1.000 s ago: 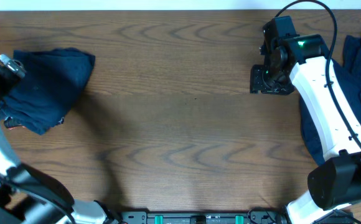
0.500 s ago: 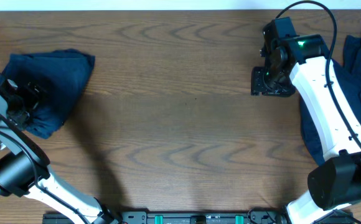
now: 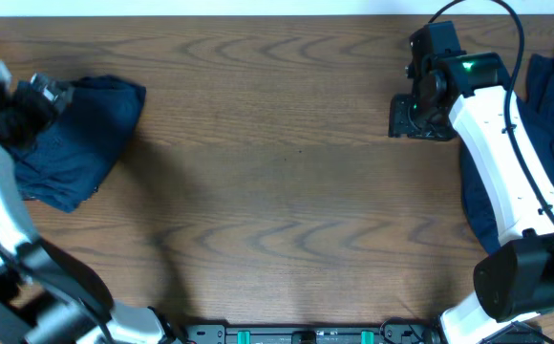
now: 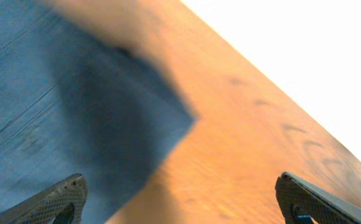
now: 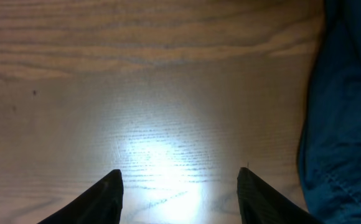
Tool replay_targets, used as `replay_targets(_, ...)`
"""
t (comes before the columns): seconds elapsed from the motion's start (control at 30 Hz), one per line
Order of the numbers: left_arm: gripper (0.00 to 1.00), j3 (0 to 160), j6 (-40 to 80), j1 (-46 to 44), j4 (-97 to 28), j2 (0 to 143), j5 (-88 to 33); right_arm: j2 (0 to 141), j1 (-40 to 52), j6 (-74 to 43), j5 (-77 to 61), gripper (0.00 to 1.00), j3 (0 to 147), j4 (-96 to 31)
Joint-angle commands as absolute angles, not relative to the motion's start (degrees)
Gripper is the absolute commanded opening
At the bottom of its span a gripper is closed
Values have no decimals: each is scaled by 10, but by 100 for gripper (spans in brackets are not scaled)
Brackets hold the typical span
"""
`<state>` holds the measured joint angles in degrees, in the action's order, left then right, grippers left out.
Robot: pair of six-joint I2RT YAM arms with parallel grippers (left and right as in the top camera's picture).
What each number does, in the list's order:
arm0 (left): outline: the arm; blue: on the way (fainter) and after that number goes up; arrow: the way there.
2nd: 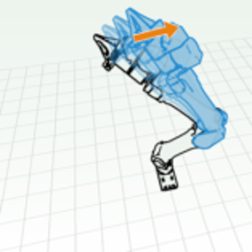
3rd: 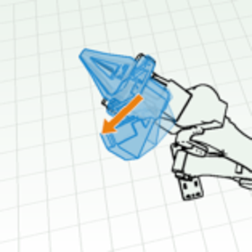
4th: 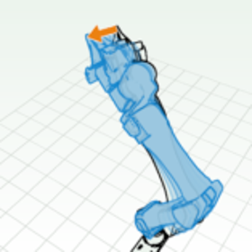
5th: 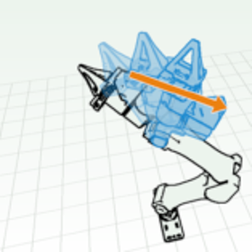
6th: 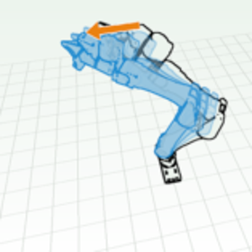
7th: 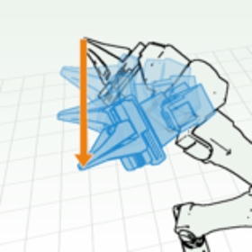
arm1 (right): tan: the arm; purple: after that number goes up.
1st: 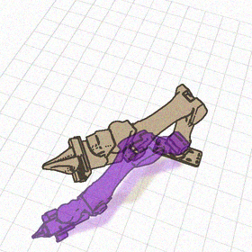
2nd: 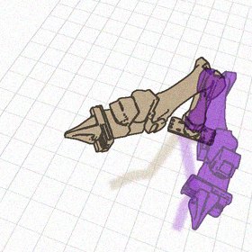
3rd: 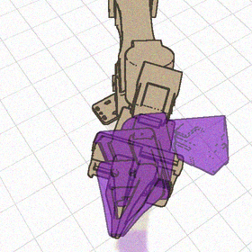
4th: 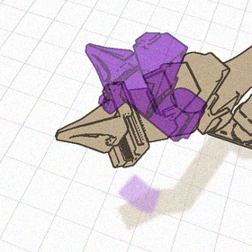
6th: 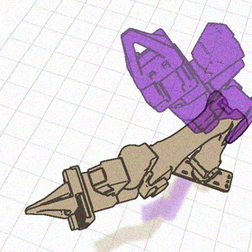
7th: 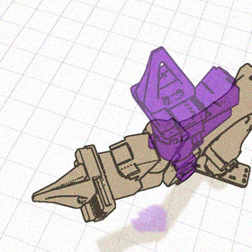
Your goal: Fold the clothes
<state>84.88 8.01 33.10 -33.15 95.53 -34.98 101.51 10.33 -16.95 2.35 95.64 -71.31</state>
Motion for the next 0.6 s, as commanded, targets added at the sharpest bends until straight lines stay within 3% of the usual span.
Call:
replay_targets(0.0,98,850,58,272,-315,955,-349,1010,93,-171,30,57,963,-709)
replay_targets(0.27,98,850,58,158,-210,1047,-220,1010,90,-171,30,58,963,-714)
replay_targets(0.57,98,850,94,156,-150,1190,-192,1010,90,-171,31,58,963,-725)
